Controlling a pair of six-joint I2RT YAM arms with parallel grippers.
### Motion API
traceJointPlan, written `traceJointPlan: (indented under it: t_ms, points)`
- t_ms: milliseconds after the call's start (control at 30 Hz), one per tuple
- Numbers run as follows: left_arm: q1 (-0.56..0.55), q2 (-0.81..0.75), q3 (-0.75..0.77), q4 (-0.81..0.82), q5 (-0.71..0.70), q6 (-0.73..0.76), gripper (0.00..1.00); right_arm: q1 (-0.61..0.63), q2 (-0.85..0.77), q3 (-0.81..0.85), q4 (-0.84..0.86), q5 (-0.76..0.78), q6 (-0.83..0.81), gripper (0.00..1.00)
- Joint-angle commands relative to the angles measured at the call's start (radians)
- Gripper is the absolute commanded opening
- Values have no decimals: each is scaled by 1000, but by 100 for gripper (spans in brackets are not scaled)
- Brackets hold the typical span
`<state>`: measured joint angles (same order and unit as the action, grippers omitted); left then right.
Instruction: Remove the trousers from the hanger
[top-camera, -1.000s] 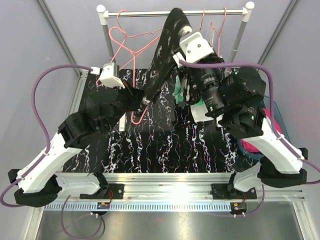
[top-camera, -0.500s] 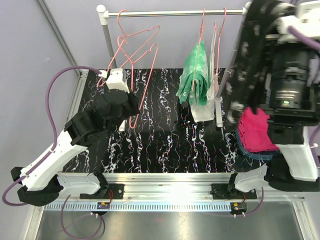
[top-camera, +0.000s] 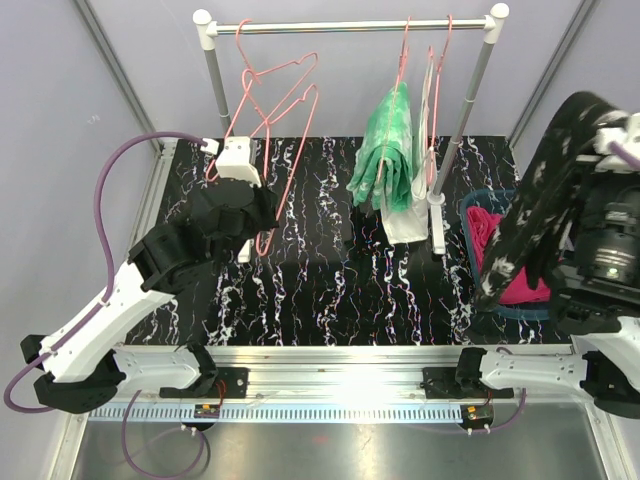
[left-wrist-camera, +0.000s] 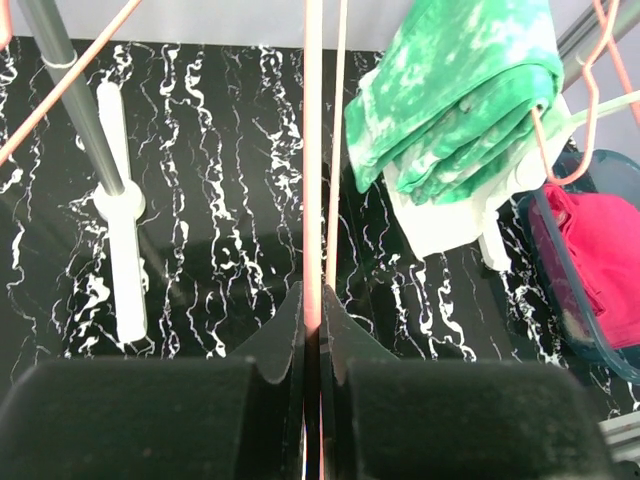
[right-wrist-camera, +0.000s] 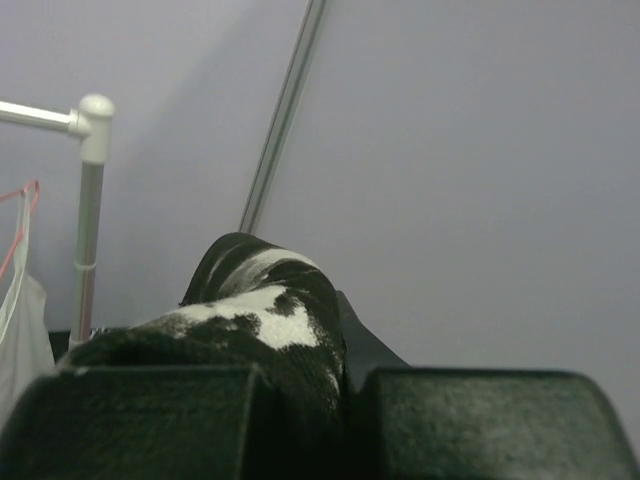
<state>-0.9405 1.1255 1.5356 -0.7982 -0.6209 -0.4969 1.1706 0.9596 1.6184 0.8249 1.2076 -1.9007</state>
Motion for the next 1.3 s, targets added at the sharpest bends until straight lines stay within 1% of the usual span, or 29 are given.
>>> traceJointPlan:
  t_ms: [0,67,100,133,167,200,233,267,300,367,400,467,500,567,600,633,700,733,800,833,867,900,933,967,1000,1033,1067,1200,1267]
  points:
    - [2,-1,6,94,27,29,0,1,-16,-100,-93,4,122,0]
    - [2,-3,1,103,42,31,0,-3,-28,-155,-73,23,137,0]
    - [2,-4,0,109,47,29,0,-11,-30,-166,-66,27,164,0]
    - [2,-6,-3,114,56,29,0,-34,-36,-184,-96,30,210,0]
    - [2,-4,-8,117,59,29,0,-67,-41,-190,-225,23,274,0]
    - [2,-6,-12,120,62,27,0,-113,-39,-186,-338,18,477,0]
    - [2,-9,-15,123,67,27,0,-176,-21,-155,-494,-18,612,0]
    - [2,-9,-18,126,69,23,0,-379,-4,-138,-756,-42,845,0]
    - [2,-10,-22,129,70,18,0,-476,17,-121,-882,-65,929,0]
    - [2,-21,-25,129,76,17,0,-642,36,-127,-985,-114,1026,0]
    - [2,-26,-31,126,76,18,0,-661,7,-135,-1009,-140,1108,0]
    - [2,-42,-37,123,72,24,0,-677,-8,-170,-977,-143,1115,0]
    - [2,-47,-37,116,67,30,0,-689,-7,-181,-960,-134,1074,0]
    - [2,-55,-35,111,52,38,0,-707,-9,-227,-841,-106,1007,0]
    - [2,-56,-35,111,50,44,0,-733,-10,-251,-769,-97,926,0]
    - [2,-58,-35,109,49,46,0,-753,-19,-288,-680,-74,892,0]
    - [2,-66,-41,123,55,47,0,-793,-28,-316,-609,-43,824,0]
    - [2,-66,-45,129,65,49,0,-843,-44,-337,-583,-25,812,0]
    - [2,-63,-61,149,96,52,0,-923,-73,-370,-575,-17,783,0]
    - [2,-59,-65,154,108,52,0,-943,-84,-377,-582,-11,776,0]
    - [2,-58,-71,159,116,52,0,-963,-96,-379,-608,-5,779,0]
    - [2,-53,-80,169,127,54,0,-976,-107,-377,-654,-2,820,0]
    - [2,-52,-87,177,145,57,0,-982,-128,-373,-747,6,844,0]
    - [2,-49,-95,186,154,58,0,-988,-140,-379,-768,10,847,0]
    - [2,-50,-106,198,161,61,0,-988,-156,-394,-761,16,818,0]
    - [2,-52,-112,206,177,66,0,-986,-189,-443,-694,36,778,0]
    - [2,-53,-120,215,187,69,0,-988,-208,-463,-678,46,746,0]
    - [2,-56,-161,260,237,90,0,-986,-320,-538,-753,79,727,0]
    - [2,-61,-198,280,253,95,0,-986,-355,-616,-762,92,701,0]
